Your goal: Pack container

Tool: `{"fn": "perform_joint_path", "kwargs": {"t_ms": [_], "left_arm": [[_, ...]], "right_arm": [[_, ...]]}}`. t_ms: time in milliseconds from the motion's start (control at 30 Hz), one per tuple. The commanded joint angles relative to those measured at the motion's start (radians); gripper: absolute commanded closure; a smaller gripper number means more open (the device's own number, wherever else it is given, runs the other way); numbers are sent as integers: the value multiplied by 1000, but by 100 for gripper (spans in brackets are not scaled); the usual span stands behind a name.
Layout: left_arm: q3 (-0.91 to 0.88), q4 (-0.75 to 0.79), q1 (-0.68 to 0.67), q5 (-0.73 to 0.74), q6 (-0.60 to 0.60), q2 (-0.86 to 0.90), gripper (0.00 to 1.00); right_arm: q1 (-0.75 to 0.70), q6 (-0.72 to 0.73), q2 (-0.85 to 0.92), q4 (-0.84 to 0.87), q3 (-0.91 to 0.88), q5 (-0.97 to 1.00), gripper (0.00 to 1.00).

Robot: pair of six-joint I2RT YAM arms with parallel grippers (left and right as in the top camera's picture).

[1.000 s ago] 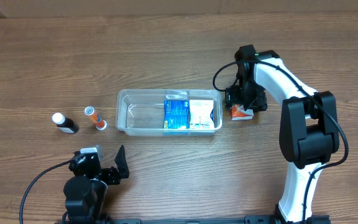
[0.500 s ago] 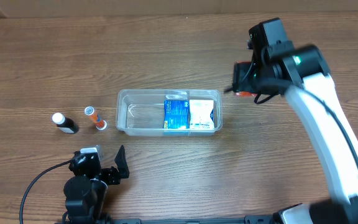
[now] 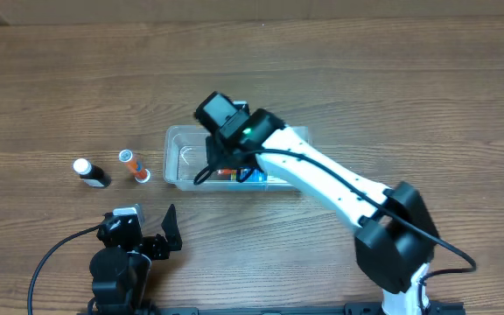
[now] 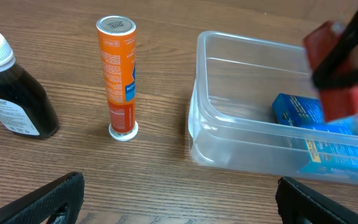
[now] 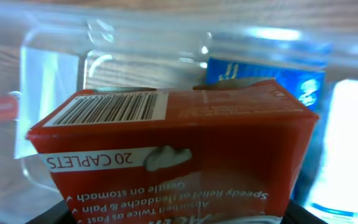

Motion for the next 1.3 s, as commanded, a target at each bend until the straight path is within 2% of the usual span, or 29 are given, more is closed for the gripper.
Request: {"fn": "perform_joint_path", "kwargs": {"t_ms": [0,567,633,667,867,1033,1100,1267], "left_arm": [[-3,3,-6,-11,23,-10,0],[-3,3,-6,-11,23,-10,0],[-3,3,-6,-11,23,-10,0],[-3,3,-6,-11,23,-10,0],[-3,3,-6,-11,23,-10,0],[-3,3,-6,-11,23,-10,0],[-3,3,-6,-11,23,-10,0],[-3,64,-6,-38,23,-10,0]], "right_arm": [[20,37,44,35,2,-7,29],[19,67,85,126,1,-120,24],[19,67,85,125,1,-114,12],[19,67,85,126,1,-114,10],[16,25,71,116,3,11,9],[-72,-51,-154,-37,48,44,5],[-164,-54,-296,-98,49,43,0],[-464,-54,-535,-203,49,35,0]]}}
